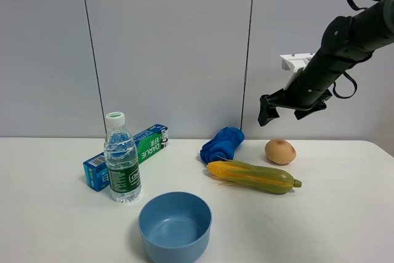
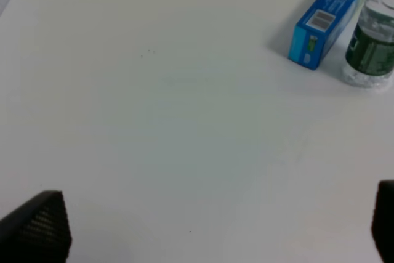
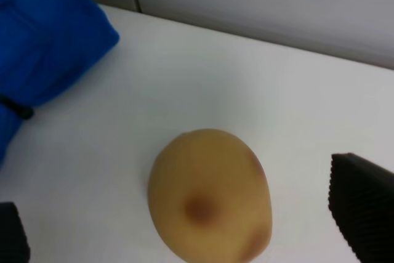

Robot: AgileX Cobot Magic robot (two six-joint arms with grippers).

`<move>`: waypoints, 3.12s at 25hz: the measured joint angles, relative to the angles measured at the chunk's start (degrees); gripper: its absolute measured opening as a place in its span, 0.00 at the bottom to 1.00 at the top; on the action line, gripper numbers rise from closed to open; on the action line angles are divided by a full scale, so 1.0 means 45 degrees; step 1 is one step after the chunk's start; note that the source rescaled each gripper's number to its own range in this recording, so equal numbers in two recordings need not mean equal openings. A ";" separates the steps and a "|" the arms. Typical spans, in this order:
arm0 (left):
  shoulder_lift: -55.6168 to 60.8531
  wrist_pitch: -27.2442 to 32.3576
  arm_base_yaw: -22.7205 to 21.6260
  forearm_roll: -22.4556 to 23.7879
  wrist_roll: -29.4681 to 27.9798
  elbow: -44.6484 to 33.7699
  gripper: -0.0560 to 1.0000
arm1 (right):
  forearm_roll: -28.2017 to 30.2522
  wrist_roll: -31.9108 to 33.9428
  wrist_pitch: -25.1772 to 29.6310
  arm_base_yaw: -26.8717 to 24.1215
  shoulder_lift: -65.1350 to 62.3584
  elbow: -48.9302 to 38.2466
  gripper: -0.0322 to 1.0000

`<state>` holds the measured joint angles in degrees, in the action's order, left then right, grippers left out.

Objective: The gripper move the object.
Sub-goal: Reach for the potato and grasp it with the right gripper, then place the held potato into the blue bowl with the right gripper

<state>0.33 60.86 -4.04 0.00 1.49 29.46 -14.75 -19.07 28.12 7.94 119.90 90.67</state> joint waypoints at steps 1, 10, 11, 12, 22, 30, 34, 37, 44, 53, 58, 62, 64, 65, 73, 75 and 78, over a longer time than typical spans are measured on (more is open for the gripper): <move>0.0000 0.0000 0.0000 0.0000 0.0000 0.0000 1.00 | 0.0033 0.0026 0.0000 0.0000 0.0114 0.0000 1.00; 0.0000 0.0000 0.0000 0.0000 0.0000 0.0000 1.00 | 0.0129 0.0041 -0.0682 0.0000 0.1179 0.0000 1.00; 0.0000 0.0000 0.0000 0.0000 0.0000 0.0000 1.00 | 0.0134 0.0041 -0.0761 0.0000 0.1272 0.0000 1.00; 0.0000 0.0000 0.0000 0.0000 0.0000 0.0000 1.00 | 0.0174 0.0041 -0.0888 0.0000 0.1351 0.0000 1.00; 0.0000 0.0000 0.0000 0.0000 0.0000 0.0000 1.00 | 0.0439 0.0041 -0.1629 0.0000 0.2221 0.0000 1.00; 0.0000 0.0000 0.0000 0.0000 0.0000 0.0000 1.00 | 0.0445 0.0041 -0.2558 0.0000 0.2364 0.0000 1.00; 0.0000 0.0000 0.0000 0.0000 0.0000 0.0000 1.00 | 0.0445 0.0041 -0.2625 0.0000 0.2364 0.0000 0.99; 0.0000 0.0000 0.0000 0.0000 0.0000 0.0000 1.00 | 0.0445 0.0041 -0.2815 0.0000 0.2364 0.0000 0.98; 0.0000 0.0000 0.0000 0.0000 0.0000 0.0000 1.00 | 0.0431 0.0041 -0.2892 0.0000 0.2508 0.0000 0.97; 0.0000 0.0000 0.0000 0.0000 0.0000 0.0000 1.00 | 0.0423 0.0160 -0.2274 0.0000 0.2871 0.0000 0.97; 0.0000 0.0000 0.0000 0.0000 0.0000 0.0000 1.00 | 0.0423 0.0160 -0.2246 0.0000 0.2881 0.0000 0.94; 0.0000 0.0000 0.0000 0.0000 0.0000 0.0000 1.00 | 0.0423 0.0160 -0.2237 0.0000 0.2881 0.0000 0.62; 0.0000 0.0000 0.0000 0.0000 0.0000 0.0000 1.00 | 0.0435 0.0160 -0.2237 0.0000 0.2881 0.0000 0.40; 0.0000 0.0000 0.0000 0.0000 0.0000 0.0000 1.00 | 0.0435 0.0160 -0.2237 0.0000 0.2881 0.0000 0.30; 0.0000 0.0000 0.0000 0.0000 0.0000 0.0000 1.00 | 0.0446 0.0160 -0.2278 0.0000 0.2881 0.0000 0.05; 0.0000 0.0000 0.0000 0.0000 0.0000 0.0000 1.00 | 0.0446 0.0160 -0.2278 0.0000 0.2881 0.0000 0.05; 0.0000 0.0000 0.0000 0.0000 0.0000 0.0000 1.00 | 0.0446 0.0160 -0.2278 0.0000 0.2865 0.0000 0.04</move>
<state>0.33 60.86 -4.04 0.00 1.49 29.46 -12.74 -18.35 17.87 7.94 132.80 90.67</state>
